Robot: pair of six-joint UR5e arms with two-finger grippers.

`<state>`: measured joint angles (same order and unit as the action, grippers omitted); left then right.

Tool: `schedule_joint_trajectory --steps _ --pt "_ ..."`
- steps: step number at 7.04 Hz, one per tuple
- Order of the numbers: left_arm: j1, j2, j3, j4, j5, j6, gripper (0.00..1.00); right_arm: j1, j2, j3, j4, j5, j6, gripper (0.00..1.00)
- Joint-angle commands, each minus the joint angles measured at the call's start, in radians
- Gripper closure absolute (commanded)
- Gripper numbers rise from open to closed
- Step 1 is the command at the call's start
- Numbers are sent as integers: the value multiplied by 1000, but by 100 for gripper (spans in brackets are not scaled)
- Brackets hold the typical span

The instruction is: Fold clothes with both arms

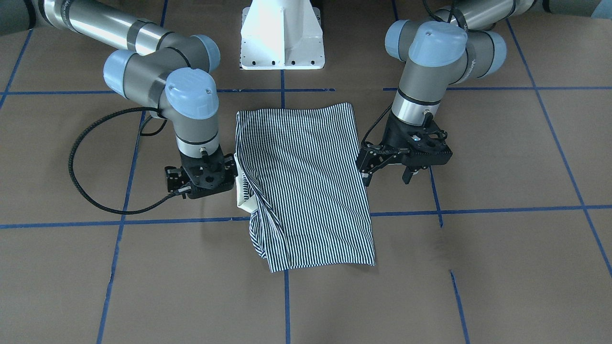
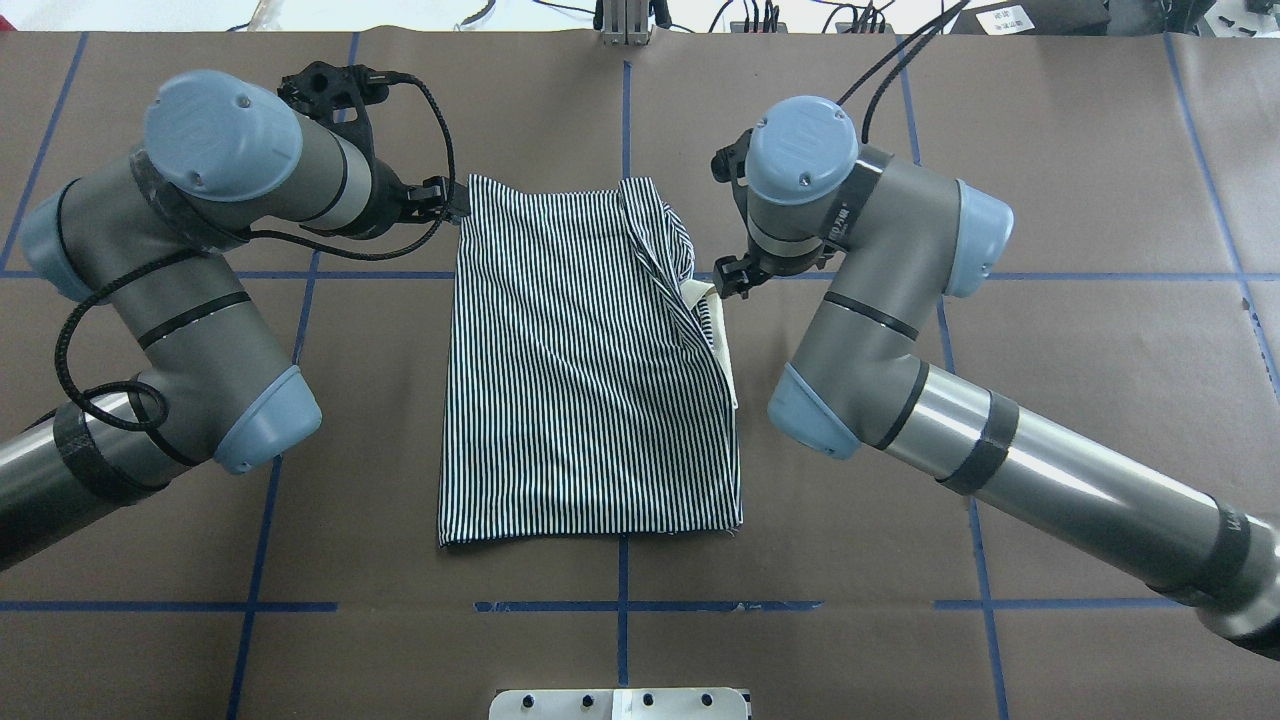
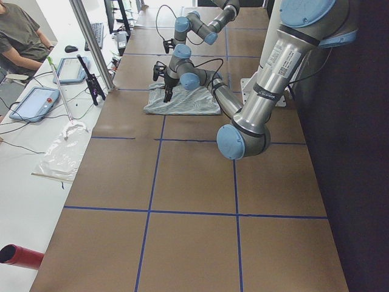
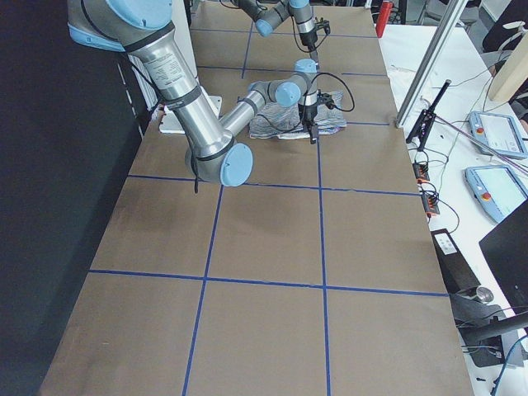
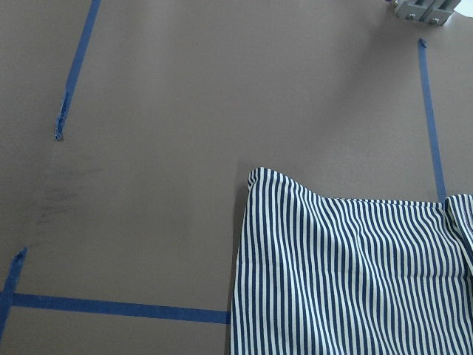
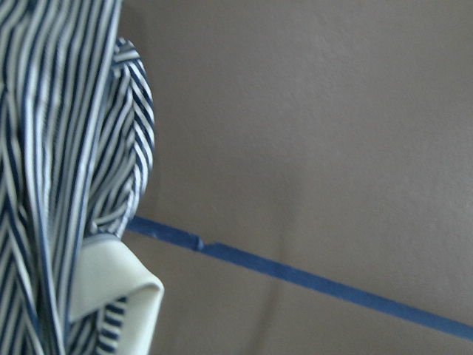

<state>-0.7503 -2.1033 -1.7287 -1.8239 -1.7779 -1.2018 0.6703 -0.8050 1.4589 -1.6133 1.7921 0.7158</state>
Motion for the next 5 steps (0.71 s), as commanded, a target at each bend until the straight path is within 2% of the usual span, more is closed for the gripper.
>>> schedule_joint_trajectory --steps 1,2,5 --pt "-1 -1 -2 0 -1 1 0 0 176 -275 169 -2 69 0" --pt "-1 0 -2 0 -2 1 0 -3 254 -370 182 -2 71 0" --pt "-1 0 0 0 -2 1 0 -32 260 -419 179 -3 70 0"
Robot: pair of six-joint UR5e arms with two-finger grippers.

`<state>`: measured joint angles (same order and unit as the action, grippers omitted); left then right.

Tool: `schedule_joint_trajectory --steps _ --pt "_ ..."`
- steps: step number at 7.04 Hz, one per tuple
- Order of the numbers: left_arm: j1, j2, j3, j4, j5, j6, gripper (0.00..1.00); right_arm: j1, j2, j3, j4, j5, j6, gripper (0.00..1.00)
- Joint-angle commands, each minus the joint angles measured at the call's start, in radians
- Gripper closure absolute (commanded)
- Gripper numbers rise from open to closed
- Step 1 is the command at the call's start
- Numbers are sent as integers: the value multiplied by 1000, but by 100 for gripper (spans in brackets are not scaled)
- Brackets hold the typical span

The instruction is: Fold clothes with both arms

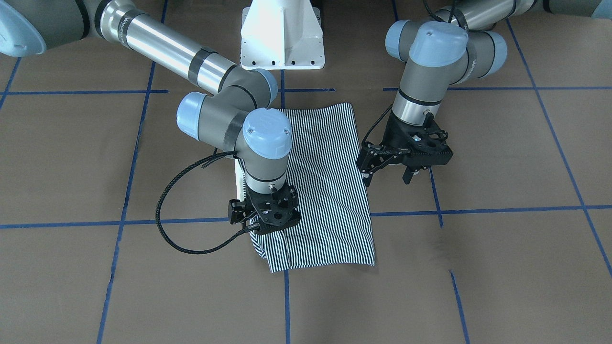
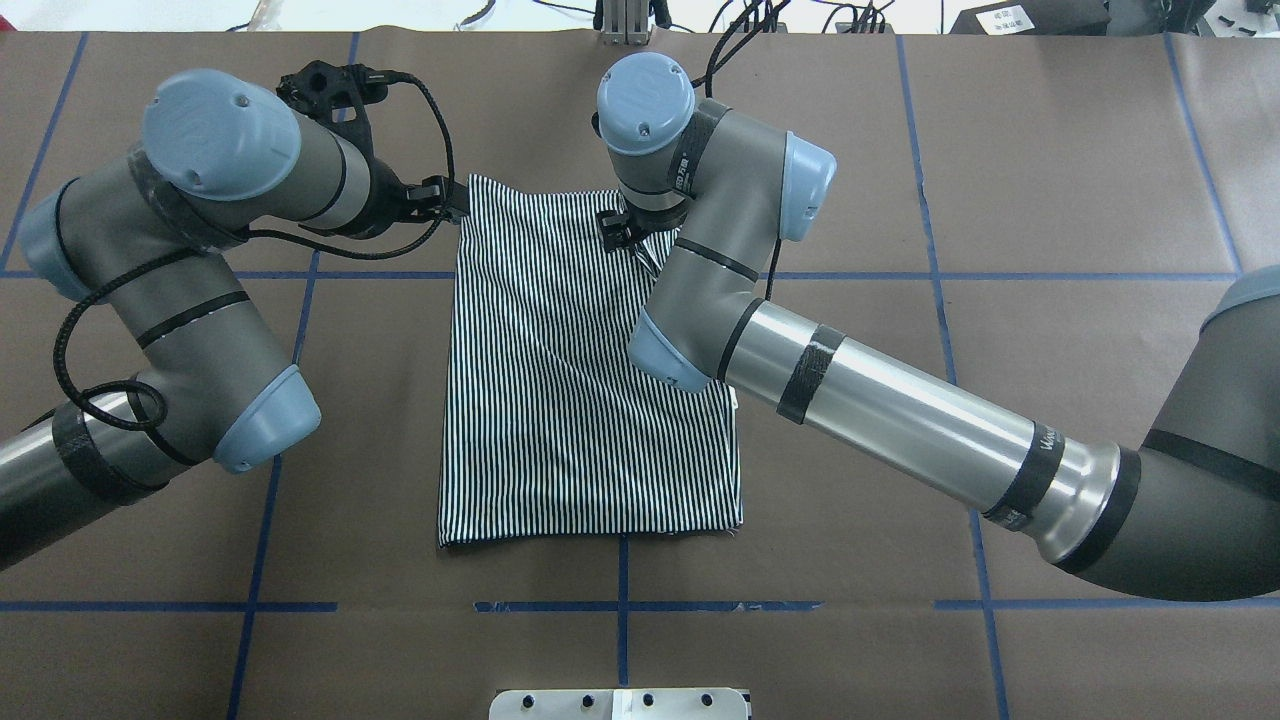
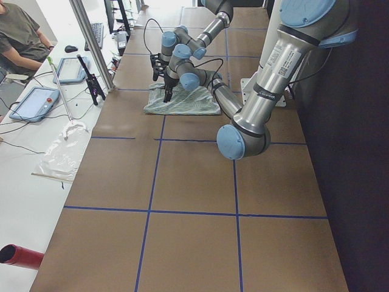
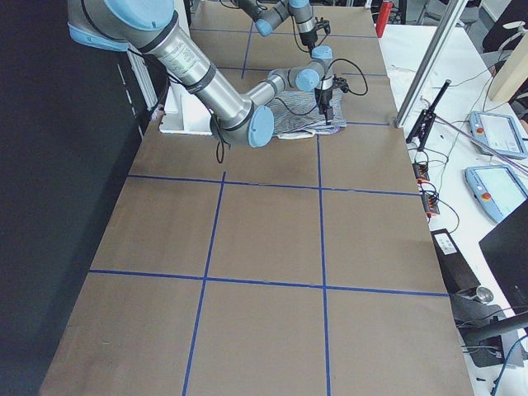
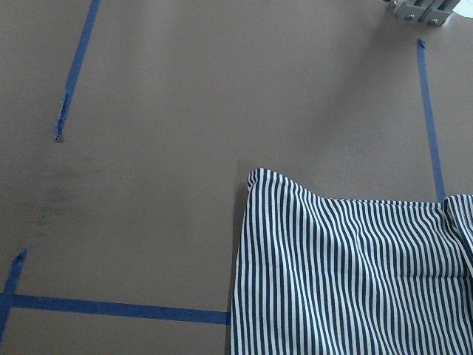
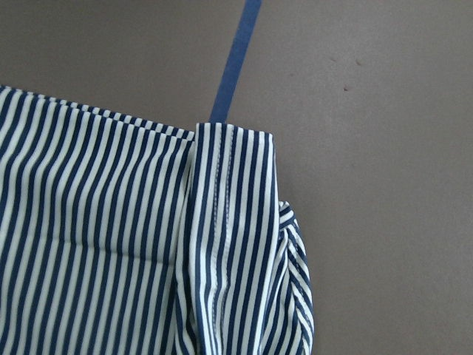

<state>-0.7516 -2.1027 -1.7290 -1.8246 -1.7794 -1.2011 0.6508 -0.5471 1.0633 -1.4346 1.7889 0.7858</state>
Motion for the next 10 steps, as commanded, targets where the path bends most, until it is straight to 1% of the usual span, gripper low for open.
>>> schedule_joint_trajectory --steps 1,10 --pt "0 1 0 -1 0 0 0 -26 1 -34 0 -2 0 0" --pt "0 1 0 -7 0 0 0 4 -20 -46 -4 -25 -31 0"
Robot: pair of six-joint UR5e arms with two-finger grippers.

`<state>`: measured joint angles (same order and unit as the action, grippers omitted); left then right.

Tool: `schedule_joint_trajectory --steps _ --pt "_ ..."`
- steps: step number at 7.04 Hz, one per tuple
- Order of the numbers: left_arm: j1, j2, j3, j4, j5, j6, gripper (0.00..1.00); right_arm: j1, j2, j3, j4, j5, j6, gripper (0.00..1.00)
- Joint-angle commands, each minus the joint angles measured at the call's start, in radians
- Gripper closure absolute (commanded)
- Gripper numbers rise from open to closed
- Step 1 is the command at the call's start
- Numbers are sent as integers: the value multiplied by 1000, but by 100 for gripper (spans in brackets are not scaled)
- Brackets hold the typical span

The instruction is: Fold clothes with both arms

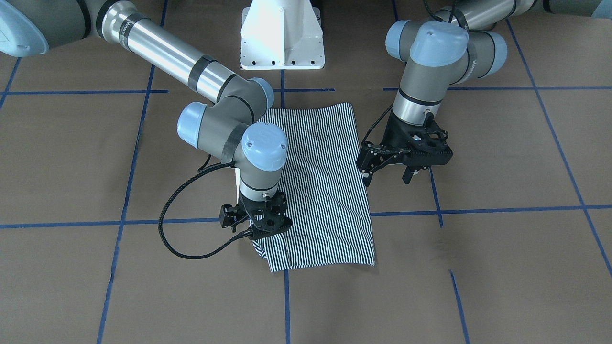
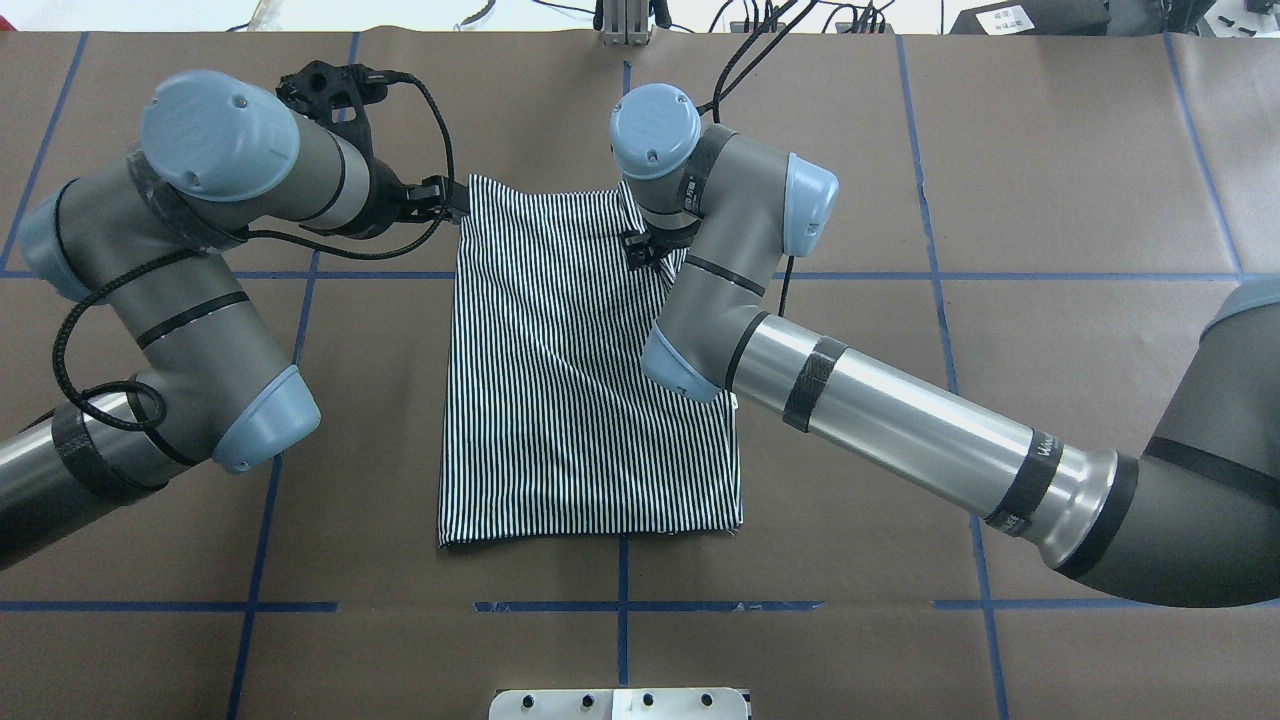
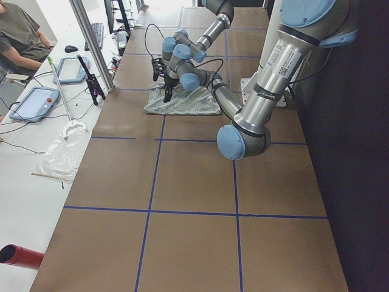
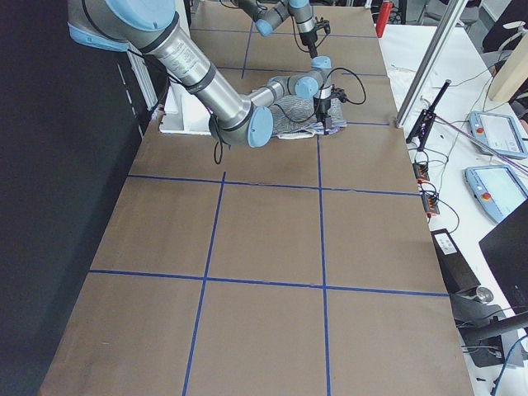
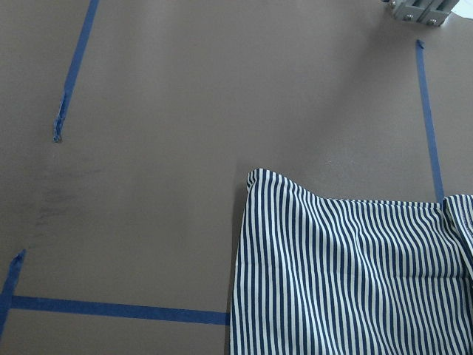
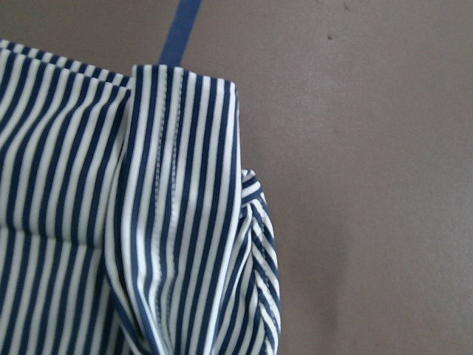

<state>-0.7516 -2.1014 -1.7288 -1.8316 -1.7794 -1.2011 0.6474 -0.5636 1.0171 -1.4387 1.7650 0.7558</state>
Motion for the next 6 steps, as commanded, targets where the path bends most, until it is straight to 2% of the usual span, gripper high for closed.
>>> schedule_joint_trajectory --steps 1,3,4,5,6 --pt "0 -2 -2 0 0 0 0 18 -15 3 -3 -1 -3 0" --pt "0 -3 0 0 0 -2 0 73 -106 46 -5 1 -105 0" --pt "0 -3 -2 0 0 -2 0 122 -155 113 -22 14 -181 0" --pt "0 -3 -2 0 -6 -2 0 152 -160 165 -105 34 -240 0" --pt "0 -3 -3 0 -6 -2 0 156 -145 178 -123 50 -240 0"
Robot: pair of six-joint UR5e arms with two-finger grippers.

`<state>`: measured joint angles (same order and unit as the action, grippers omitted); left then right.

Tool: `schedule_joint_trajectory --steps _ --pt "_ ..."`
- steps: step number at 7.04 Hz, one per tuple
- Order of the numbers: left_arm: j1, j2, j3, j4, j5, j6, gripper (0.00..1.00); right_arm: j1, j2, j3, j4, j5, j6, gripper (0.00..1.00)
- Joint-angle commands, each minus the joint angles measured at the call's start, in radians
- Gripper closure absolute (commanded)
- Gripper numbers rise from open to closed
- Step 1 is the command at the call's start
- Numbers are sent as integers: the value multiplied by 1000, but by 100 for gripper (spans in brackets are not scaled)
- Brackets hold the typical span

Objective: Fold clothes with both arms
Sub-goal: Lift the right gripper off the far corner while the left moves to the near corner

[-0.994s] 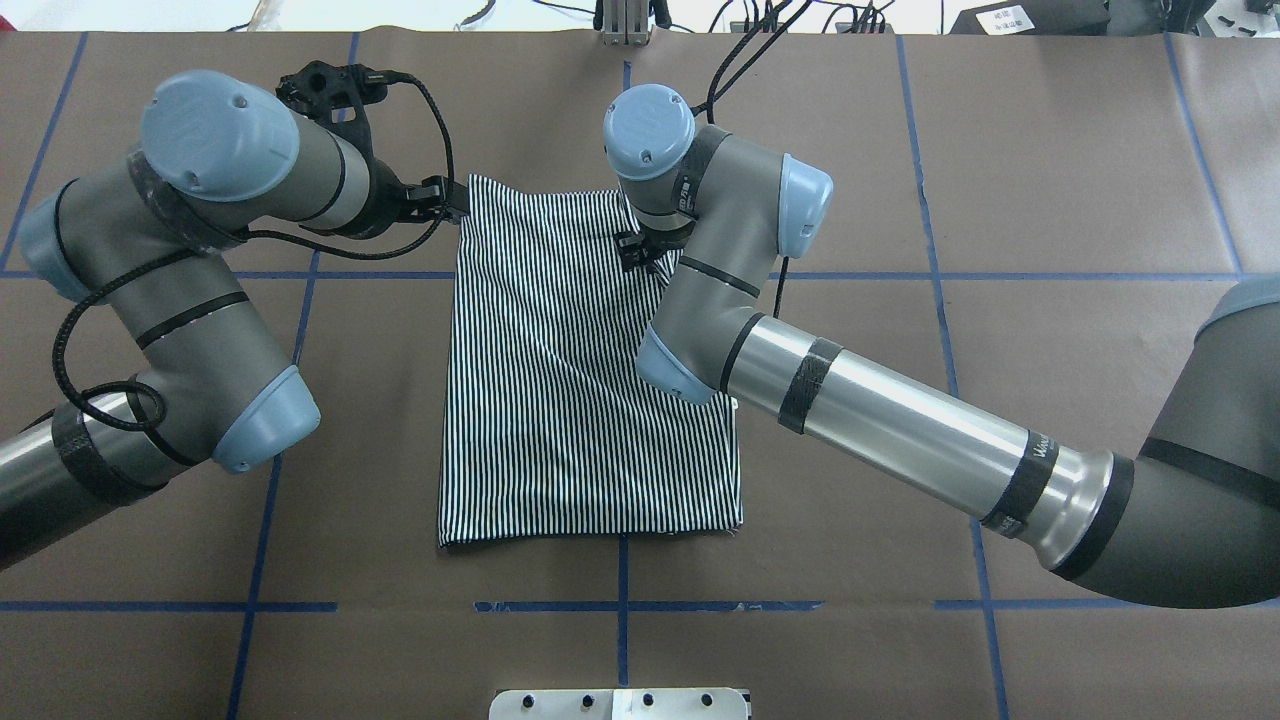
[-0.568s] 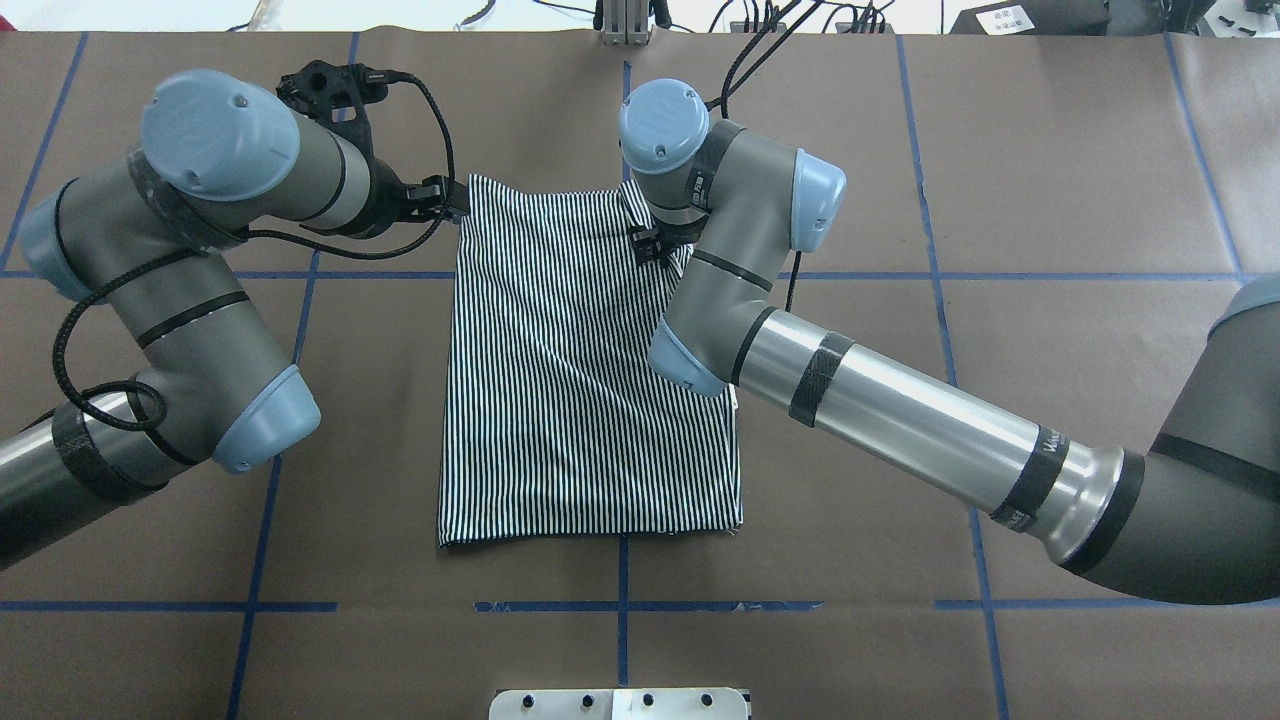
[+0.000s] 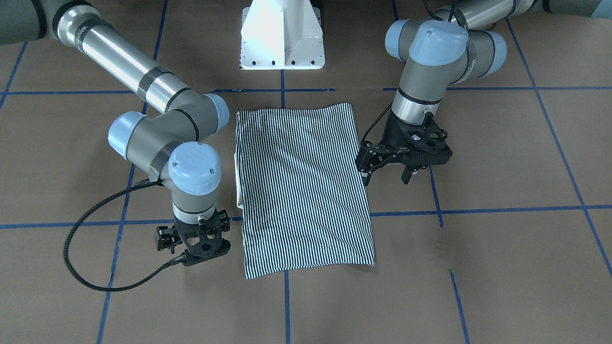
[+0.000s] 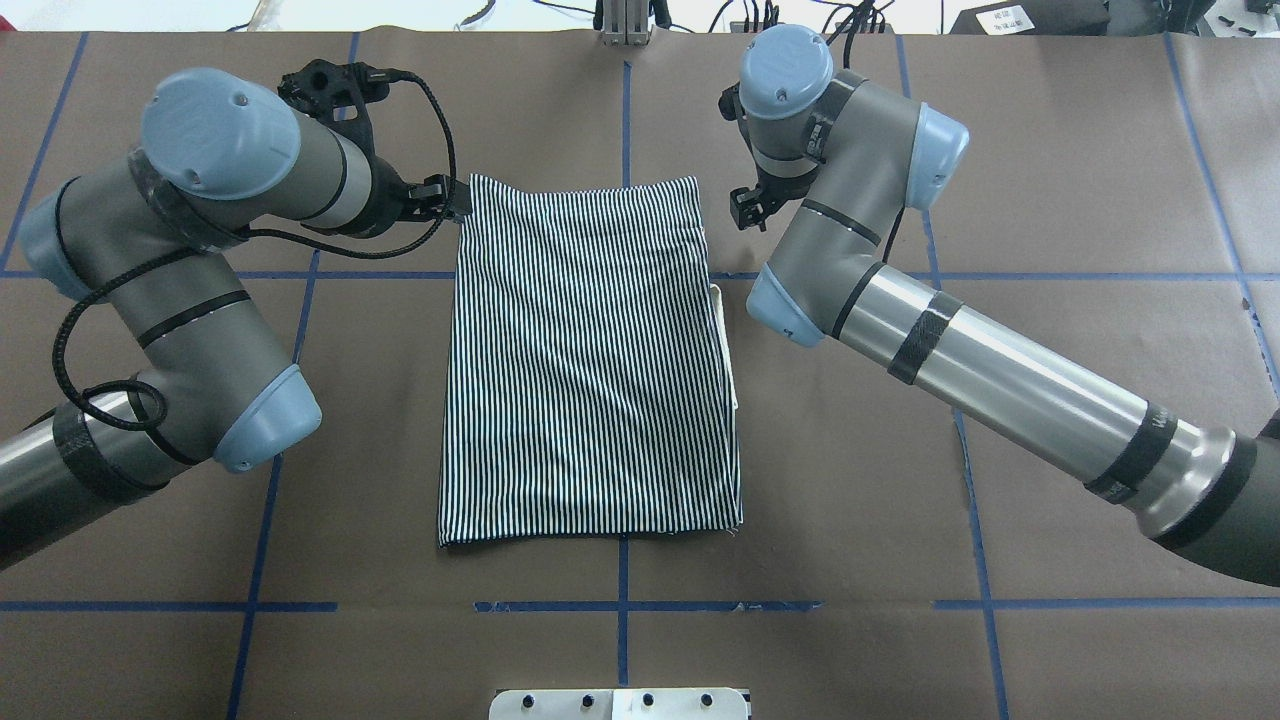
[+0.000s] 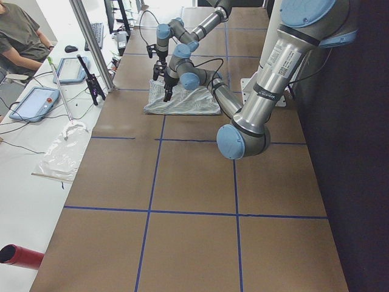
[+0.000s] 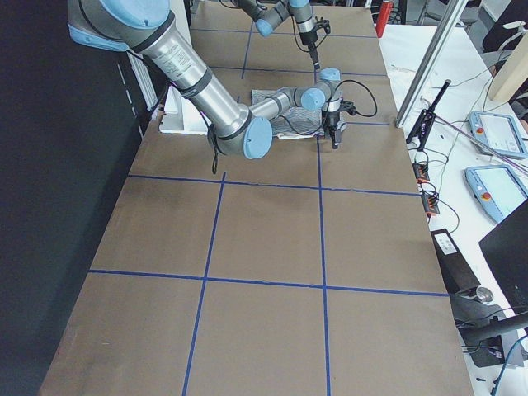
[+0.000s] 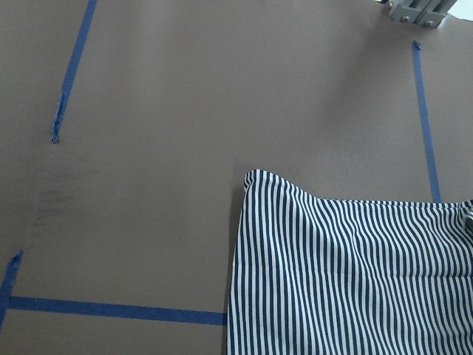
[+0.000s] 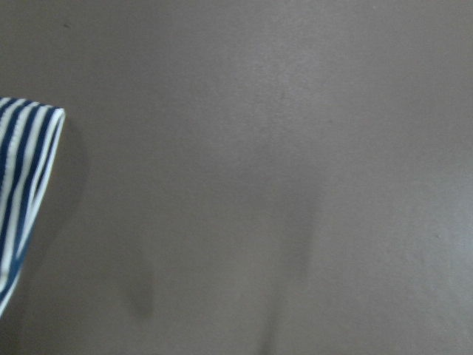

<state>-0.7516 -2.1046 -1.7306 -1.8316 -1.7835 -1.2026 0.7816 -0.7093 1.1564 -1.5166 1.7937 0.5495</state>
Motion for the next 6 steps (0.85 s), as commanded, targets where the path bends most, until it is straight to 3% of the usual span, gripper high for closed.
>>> schedule_joint_trajectory --steps 1,2,4,6 --pt "0 0 -1 -2 -2 0 0 24 37 37 -40 30 -17 0" --pt "0 0 -13 0 -4 -9 0 25 33 80 -33 140 34 0" --pt "14 12 -46 5 -190 -216 0 25 -95 316 -43 266 197 0" --pt "151 59 -133 43 -127 -494 0 -2 -227 523 -45 334 378 0"
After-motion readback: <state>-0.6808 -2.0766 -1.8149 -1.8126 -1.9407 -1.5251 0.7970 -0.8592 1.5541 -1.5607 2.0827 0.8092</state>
